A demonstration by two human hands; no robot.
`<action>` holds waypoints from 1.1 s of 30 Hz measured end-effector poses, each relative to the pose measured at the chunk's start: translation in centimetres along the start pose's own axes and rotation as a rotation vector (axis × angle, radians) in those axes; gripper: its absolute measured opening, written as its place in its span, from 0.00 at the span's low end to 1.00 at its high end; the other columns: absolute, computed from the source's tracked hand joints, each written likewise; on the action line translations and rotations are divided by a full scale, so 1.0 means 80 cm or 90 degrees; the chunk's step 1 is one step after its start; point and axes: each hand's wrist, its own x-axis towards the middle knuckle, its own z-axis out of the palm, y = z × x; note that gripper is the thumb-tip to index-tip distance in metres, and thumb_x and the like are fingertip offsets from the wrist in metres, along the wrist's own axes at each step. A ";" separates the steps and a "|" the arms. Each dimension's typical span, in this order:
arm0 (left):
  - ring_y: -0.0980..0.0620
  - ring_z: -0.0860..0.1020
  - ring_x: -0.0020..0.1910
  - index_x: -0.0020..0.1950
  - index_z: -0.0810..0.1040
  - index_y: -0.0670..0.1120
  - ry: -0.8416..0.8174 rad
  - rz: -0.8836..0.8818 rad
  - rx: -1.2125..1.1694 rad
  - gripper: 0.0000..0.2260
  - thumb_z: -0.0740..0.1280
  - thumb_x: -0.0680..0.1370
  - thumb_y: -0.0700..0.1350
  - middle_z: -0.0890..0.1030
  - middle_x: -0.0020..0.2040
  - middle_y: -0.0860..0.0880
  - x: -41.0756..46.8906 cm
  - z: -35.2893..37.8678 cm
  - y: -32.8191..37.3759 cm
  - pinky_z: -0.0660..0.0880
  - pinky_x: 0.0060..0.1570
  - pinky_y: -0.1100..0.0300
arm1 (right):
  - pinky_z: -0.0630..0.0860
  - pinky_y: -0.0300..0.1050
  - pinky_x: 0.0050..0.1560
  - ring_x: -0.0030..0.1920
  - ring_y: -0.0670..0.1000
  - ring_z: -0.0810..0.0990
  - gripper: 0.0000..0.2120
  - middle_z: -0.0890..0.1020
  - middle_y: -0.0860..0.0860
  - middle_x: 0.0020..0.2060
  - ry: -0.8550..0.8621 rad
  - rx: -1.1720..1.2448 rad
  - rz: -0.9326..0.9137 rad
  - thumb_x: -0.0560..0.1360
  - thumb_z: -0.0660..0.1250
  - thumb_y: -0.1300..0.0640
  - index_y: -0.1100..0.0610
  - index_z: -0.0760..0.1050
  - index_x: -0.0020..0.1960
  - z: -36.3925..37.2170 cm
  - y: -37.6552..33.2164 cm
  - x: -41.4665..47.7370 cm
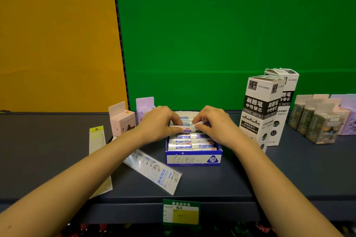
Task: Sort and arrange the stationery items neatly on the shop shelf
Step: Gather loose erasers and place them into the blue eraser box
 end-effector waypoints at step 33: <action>0.53 0.76 0.45 0.50 0.83 0.49 -0.037 0.026 0.080 0.09 0.66 0.75 0.49 0.81 0.51 0.50 -0.003 0.000 0.011 0.71 0.41 0.60 | 0.73 0.46 0.45 0.50 0.55 0.79 0.08 0.83 0.50 0.49 0.001 -0.163 0.015 0.74 0.65 0.54 0.50 0.82 0.47 -0.001 -0.014 -0.006</action>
